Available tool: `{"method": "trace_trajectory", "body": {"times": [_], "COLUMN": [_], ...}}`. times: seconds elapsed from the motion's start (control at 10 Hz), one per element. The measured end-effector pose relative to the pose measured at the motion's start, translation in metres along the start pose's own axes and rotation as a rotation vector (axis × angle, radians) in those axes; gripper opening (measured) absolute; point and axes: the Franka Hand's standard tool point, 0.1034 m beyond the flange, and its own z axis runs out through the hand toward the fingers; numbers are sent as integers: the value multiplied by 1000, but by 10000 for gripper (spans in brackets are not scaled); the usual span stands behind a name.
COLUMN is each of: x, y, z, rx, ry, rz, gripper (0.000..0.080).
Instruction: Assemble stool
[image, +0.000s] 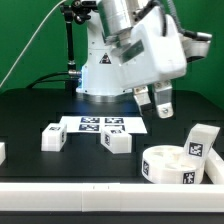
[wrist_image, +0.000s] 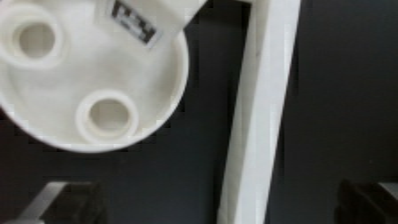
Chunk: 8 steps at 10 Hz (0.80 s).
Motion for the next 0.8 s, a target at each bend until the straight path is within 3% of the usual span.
{"method": "trace_trajectory", "body": {"times": [0.3,0.4,0.5,0.6,0.7,0.8], "x": [-1,-2,-5,-6,-6,-3], "y": [1,2,6,25,32,32], "z": [1,2,6,17,18,19], "rx": [-3,-25,-77,-126,-175,-169], "ry": [1,2,12,11,6,18], "rz": [-4,-111,-268,-389,-530,-614], "gripper": [649,649,649,649,649,649]}}
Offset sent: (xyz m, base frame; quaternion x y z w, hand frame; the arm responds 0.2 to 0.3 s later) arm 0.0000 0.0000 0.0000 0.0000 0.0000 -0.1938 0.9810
